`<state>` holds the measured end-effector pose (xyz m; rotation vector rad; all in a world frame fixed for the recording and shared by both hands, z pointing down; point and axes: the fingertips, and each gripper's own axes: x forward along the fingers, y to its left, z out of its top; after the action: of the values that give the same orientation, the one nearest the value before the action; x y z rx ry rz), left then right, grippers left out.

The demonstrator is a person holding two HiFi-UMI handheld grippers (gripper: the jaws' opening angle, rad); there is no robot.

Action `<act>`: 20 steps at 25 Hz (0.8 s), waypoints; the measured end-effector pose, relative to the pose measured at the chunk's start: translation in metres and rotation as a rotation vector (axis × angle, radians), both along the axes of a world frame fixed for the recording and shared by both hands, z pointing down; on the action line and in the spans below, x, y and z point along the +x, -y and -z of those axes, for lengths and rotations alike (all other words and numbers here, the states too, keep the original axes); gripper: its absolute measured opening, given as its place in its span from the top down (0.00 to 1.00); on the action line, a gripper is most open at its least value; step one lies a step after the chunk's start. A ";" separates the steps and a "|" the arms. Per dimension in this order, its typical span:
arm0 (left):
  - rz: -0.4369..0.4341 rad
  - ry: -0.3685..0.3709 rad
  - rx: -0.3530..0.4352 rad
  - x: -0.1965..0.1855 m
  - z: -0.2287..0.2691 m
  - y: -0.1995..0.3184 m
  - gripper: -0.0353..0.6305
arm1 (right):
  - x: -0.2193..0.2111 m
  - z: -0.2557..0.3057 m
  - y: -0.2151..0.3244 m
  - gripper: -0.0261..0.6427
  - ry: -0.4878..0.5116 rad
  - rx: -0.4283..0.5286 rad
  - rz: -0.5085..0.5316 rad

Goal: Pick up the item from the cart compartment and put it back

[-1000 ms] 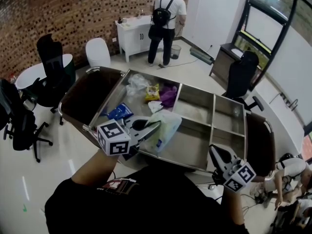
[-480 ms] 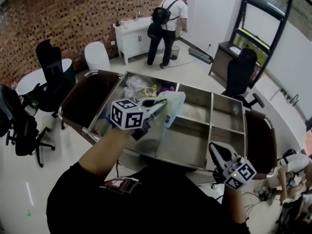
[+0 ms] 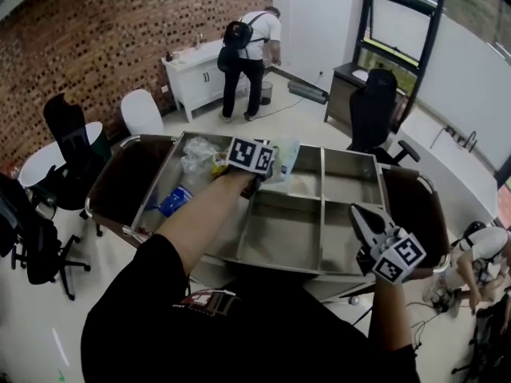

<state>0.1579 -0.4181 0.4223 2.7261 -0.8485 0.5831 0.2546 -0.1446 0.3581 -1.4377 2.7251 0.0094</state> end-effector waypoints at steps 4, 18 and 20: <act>0.001 0.105 0.038 0.028 -0.013 0.009 0.78 | 0.002 -0.004 -0.003 0.98 -0.006 -0.002 0.002; -0.358 -0.522 0.072 -0.064 0.084 -0.150 0.78 | -0.022 -0.008 -0.005 0.98 0.012 -0.019 0.053; -0.382 -0.600 0.066 -0.092 0.082 -0.175 0.86 | -0.029 -0.014 -0.004 0.98 0.012 -0.042 0.066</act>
<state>0.0660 -0.2428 0.3399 2.8770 -0.2053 -0.2179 0.2256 -0.1407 0.3724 -1.3521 2.7783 -0.0602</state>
